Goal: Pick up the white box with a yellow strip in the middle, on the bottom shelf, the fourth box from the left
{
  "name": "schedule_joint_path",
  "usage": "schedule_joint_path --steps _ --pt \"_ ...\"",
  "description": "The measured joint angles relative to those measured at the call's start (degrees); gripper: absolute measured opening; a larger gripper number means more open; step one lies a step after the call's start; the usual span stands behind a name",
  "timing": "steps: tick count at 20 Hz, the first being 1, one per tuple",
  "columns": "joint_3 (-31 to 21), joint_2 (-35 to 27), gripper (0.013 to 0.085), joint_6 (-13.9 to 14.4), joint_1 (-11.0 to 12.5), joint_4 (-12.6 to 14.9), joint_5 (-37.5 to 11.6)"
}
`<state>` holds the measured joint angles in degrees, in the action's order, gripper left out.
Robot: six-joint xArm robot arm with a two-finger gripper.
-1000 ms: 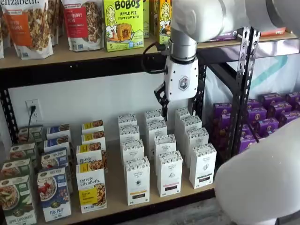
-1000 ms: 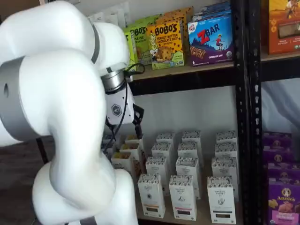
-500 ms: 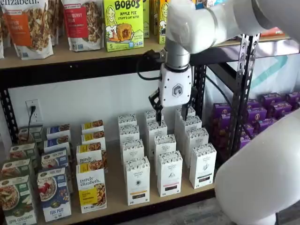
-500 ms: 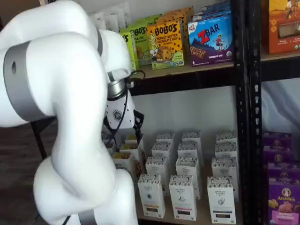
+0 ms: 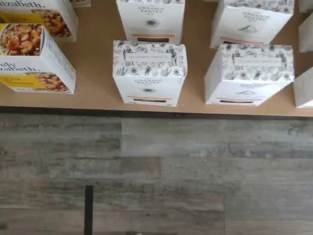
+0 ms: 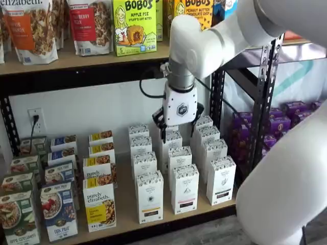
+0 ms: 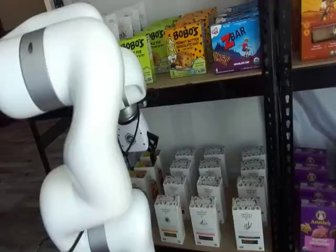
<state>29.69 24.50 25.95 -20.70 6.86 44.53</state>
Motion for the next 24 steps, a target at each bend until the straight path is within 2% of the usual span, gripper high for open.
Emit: schedule_joint_path --steps 3,10,15,20,24 --pt "0.3 -2.9 0.0850 0.2 -0.4 -0.5 -2.9" --pt "1.9 -10.8 0.0850 4.1 -1.1 2.9 -8.4" --pt "3.7 -17.9 0.0850 4.3 -1.0 2.8 -14.1" --pt "6.3 -23.8 0.0850 6.5 -0.5 5.4 -18.0" --pt "8.9 -28.5 0.0850 5.5 -0.2 4.6 -19.6"
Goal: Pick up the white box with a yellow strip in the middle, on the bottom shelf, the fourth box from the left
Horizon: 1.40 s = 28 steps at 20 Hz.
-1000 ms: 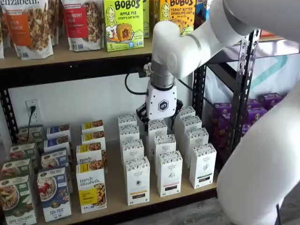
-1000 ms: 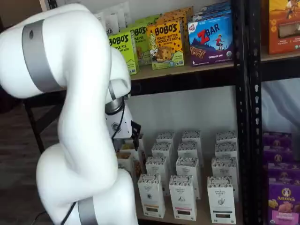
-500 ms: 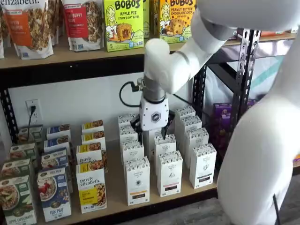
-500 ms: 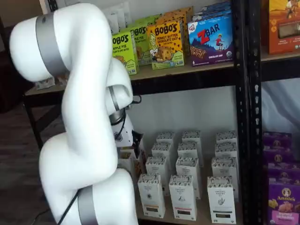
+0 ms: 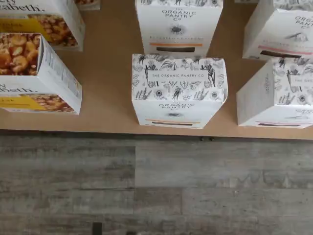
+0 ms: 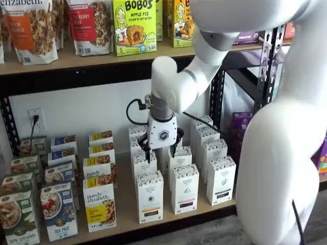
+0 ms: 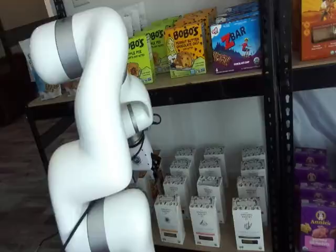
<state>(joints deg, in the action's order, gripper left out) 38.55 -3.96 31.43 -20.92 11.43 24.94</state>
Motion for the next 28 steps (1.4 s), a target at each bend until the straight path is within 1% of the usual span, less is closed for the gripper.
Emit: schedule_joint_path --steps 2,3,5,10,16,18,20,28 --pt "1.2 -2.2 0.0850 -1.7 0.2 -1.7 -0.8" --pt "1.9 -3.5 0.0850 -4.1 0.3 -4.2 -1.2" --pt "3.5 -6.1 0.0850 -7.5 0.6 -7.7 -1.8" --pt "6.0 -10.8 0.0850 -11.2 1.0 -11.2 -3.8" --pt "8.4 -15.3 0.0850 -13.2 1.2 -13.2 -4.8" --pt "9.2 -16.7 0.0850 -13.6 1.3 -13.5 -5.4" --pt "10.1 -18.2 0.0850 -13.4 1.6 -13.0 -5.7" --pt "14.9 -24.6 0.0850 -9.8 2.2 -8.6 -6.2"
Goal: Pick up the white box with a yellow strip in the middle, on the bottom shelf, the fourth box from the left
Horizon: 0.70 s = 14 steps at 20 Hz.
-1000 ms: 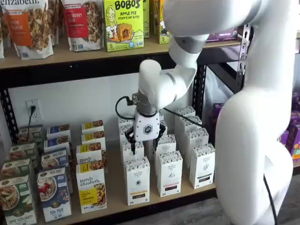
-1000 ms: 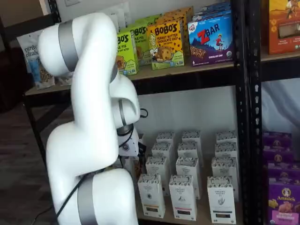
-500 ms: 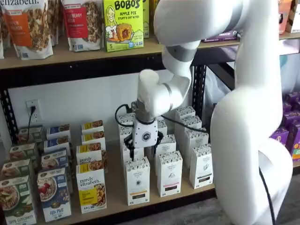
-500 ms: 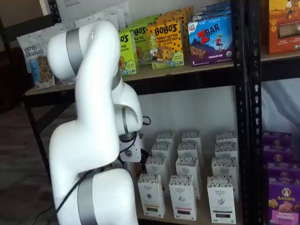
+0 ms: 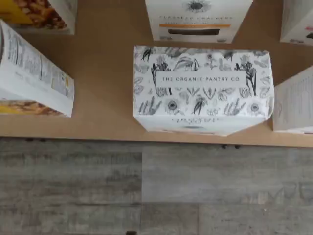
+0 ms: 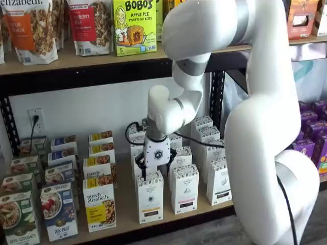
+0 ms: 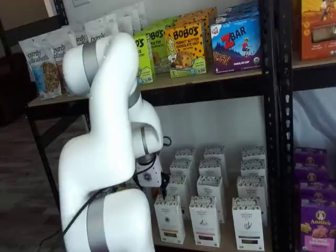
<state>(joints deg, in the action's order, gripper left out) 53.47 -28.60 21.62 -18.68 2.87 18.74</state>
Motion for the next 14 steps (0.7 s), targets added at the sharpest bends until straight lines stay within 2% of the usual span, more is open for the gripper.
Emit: schedule_joint_path --steps 7,14 --pt "5.0 -5.3 0.0850 -0.2 0.6 0.4 -1.1" --pt "10.5 -10.0 0.0850 -1.5 0.8 -0.7 -0.6"
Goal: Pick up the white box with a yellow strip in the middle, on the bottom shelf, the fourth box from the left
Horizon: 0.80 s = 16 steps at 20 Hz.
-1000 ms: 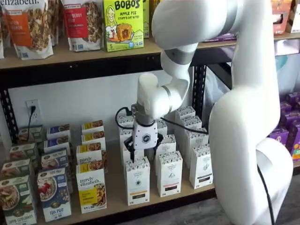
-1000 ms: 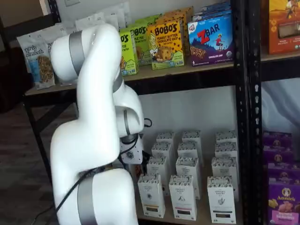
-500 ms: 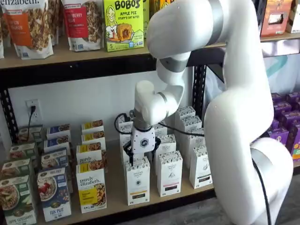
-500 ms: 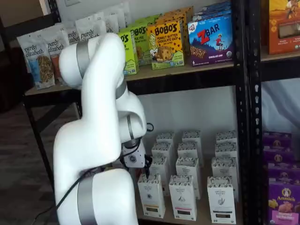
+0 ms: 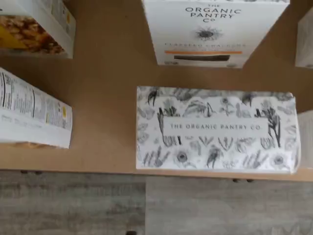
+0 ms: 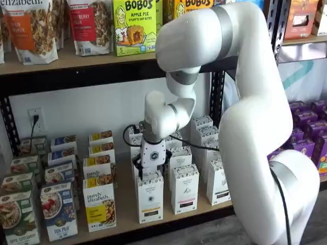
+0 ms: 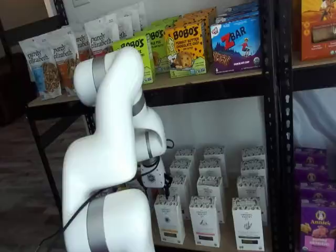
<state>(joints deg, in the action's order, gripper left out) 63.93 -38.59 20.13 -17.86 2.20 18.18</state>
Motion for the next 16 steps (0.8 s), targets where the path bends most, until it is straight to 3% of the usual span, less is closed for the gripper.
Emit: schedule_joint_path --steps 5,16 --pt "2.7 -2.2 0.0850 1.6 0.3 2.0 0.2" --pt "5.6 -4.0 0.0850 1.4 1.1 2.6 2.2"
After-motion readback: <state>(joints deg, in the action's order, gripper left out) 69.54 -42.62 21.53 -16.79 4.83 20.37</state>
